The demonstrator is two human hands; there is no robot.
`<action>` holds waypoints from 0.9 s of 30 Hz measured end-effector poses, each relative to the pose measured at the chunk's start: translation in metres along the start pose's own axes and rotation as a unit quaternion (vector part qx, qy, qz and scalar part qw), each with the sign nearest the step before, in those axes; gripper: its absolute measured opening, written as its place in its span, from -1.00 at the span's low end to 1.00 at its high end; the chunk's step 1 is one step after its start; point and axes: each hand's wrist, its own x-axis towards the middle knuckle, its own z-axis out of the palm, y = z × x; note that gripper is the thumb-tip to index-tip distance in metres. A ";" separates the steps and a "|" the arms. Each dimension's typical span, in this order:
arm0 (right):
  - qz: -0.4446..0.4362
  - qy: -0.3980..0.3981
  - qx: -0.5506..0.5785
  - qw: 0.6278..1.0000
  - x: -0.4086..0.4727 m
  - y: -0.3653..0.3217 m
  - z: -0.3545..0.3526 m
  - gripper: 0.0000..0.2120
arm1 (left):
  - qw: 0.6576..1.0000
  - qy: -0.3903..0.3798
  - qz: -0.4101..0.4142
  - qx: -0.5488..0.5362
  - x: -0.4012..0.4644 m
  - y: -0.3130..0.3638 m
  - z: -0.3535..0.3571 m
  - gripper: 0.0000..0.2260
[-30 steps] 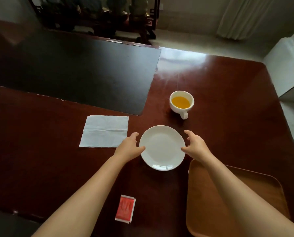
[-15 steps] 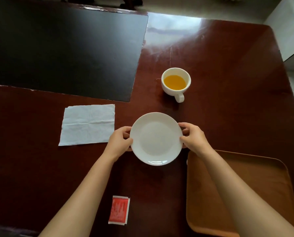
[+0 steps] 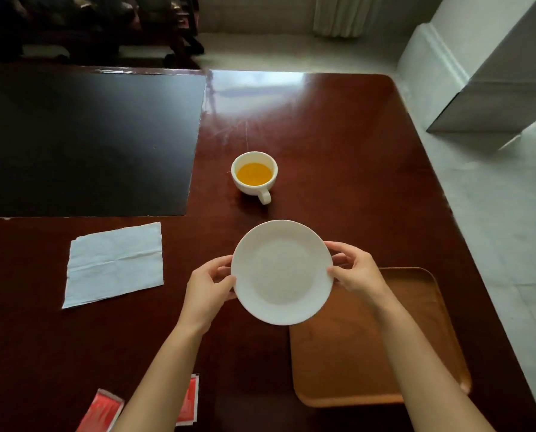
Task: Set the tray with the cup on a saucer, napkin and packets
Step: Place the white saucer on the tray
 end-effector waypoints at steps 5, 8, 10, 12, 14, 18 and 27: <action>0.008 0.007 0.004 1.000 -0.022 0.025 -0.044 -0.57 | 1.000 -0.013 0.000 -0.008 -0.020 0.001 0.045 -0.65; 0.018 0.004 0.008 1.000 -0.030 0.044 -0.062 -0.56 | 1.000 -0.005 -0.004 0.011 -0.032 -0.004 0.068 -0.65; 0.014 -0.003 0.011 1.000 -0.034 0.054 -0.069 -0.57 | 1.000 0.012 -0.011 0.026 -0.039 -0.011 0.081 -0.64; 0.012 -0.009 0.023 1.000 -0.038 0.065 -0.073 -0.57 | 0.998 0.032 -0.017 0.043 -0.046 -0.019 0.092 -0.65; 0.020 -0.010 0.029 0.999 -0.041 0.075 -0.076 -0.57 | 0.997 0.047 -0.021 0.066 -0.051 -0.025 0.100 -0.66; 0.045 -0.013 0.025 0.999 -0.043 0.095 -0.087 -0.59 | 0.990 0.064 -0.018 0.124 -0.060 -0.033 0.118 -0.67; 0.054 -0.024 0.044 0.997 -0.036 0.106 -0.092 -0.59 | 0.980 0.100 -0.003 0.172 -0.064 -0.043 0.135 -0.71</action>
